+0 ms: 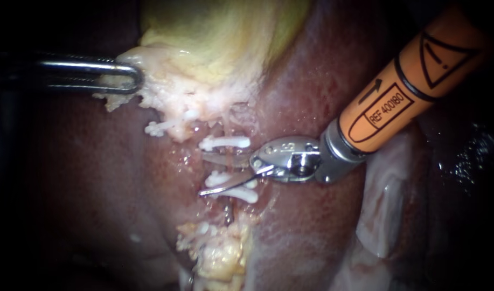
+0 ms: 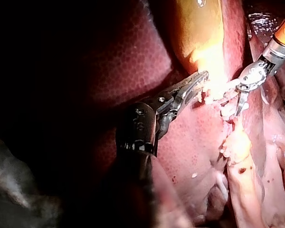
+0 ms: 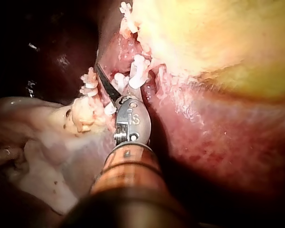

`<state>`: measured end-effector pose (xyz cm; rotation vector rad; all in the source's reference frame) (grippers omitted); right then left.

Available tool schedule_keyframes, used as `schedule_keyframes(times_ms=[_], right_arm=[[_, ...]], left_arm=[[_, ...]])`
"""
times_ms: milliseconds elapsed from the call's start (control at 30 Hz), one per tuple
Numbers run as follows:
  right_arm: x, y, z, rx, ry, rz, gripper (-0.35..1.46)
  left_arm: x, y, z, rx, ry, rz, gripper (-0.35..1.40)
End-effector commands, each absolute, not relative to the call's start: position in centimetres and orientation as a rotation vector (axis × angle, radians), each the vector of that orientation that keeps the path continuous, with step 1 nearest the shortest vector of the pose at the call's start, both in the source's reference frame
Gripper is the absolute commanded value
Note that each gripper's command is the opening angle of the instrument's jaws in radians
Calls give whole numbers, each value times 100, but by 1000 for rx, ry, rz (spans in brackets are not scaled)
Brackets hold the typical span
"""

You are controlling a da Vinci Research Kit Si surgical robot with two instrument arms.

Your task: Go to the cutting position right tube

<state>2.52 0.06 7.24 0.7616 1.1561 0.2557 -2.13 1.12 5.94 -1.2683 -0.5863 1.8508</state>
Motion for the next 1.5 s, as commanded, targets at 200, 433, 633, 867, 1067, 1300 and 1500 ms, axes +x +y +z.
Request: schedule_keyframes(times_ms=[200,433,633,867,1067,1300,1500], right_arm=[[260,5,723,766,1154,269,130],[266,6,716,779,1153,289,130],[264,3,700,790,1167,290,130],[264,-3,676,808,1188,287,130],[268,-4,658,828,1207,279,130],[269,-5,653,831,1210,280,130],[269,-5,653,831,1210,280,130]], left_arm=[[-214,112,594,-1268,-586,1851,-35],[-214,112,595,-1268,-586,1851,-35],[-213,112,595,-1268,-586,1851,-35],[-213,112,595,-1269,-586,1851,-35],[-213,112,595,-1269,-586,1851,-35],[-213,112,595,-1269,-586,1851,-35],[-214,112,595,-1268,-586,1851,-35]])
